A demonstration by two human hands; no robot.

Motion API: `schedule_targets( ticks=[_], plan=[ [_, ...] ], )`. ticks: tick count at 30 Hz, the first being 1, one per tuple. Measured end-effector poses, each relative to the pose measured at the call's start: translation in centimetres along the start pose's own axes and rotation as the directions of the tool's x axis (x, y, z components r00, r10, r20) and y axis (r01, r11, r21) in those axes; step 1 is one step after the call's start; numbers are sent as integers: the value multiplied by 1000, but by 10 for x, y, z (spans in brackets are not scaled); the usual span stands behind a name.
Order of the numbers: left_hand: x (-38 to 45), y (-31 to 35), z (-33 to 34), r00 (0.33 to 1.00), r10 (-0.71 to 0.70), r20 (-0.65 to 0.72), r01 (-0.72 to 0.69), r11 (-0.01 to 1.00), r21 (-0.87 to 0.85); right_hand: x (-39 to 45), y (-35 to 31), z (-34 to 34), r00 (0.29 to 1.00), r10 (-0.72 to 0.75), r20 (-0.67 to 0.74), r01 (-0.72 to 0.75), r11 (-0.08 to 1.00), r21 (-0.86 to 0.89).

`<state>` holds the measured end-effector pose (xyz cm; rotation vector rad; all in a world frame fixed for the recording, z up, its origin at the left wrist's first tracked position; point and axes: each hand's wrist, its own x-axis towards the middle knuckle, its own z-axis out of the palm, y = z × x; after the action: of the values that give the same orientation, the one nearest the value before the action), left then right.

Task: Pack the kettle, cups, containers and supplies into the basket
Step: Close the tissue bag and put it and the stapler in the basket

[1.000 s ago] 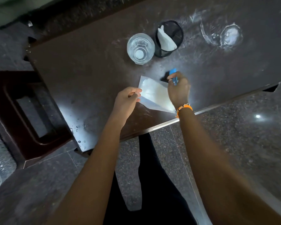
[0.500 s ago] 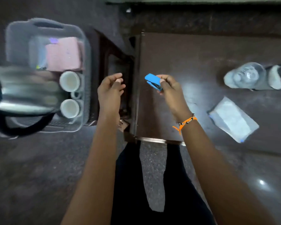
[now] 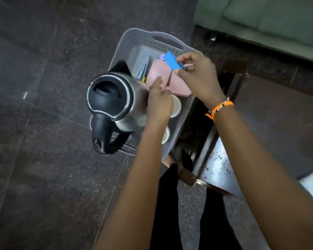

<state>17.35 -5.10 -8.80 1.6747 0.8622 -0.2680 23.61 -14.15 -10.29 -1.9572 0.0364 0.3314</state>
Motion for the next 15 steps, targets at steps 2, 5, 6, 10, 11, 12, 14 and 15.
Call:
schedule_targets(
  ticks=[2, 5, 6, 10, 11, 12, 14, 15],
  plan=[
    [5, -1, -1, 998, -22, 54, 19, 999, 47, 30, -6, 12, 994, -98, 51, 106, 977, -185],
    [8, -4, -2, 991, -46, 126, 39, 998, 56, 67, -11, 33, 966, -184, 180, 245, 872, -423],
    [8, -6, -3, 988, -47, 144, 40, 998, 53, 77, -12, 43, 948, -211, 238, 300, 840, -451],
    [6, -12, -4, 982, -44, 181, 30, 996, 79, 104, -13, 77, 860, -266, 437, 486, 688, -539],
    [6, -13, -6, 981, -38, 189, 22, 996, 86, 109, -14, 84, 847, -263, 462, 505, 666, -548],
    [5, -14, -6, 980, -36, 195, 19, 996, 87, 113, -14, 89, 836, -256, 486, 520, 652, -552],
    [5, -17, -8, 977, -41, 208, 23, 996, 91, 117, -15, 94, 817, -251, 519, 542, 641, -544],
    [5, -18, -9, 976, -48, 212, 27, 995, 99, 118, -16, 92, 818, -255, 516, 540, 650, -535]
  ],
)
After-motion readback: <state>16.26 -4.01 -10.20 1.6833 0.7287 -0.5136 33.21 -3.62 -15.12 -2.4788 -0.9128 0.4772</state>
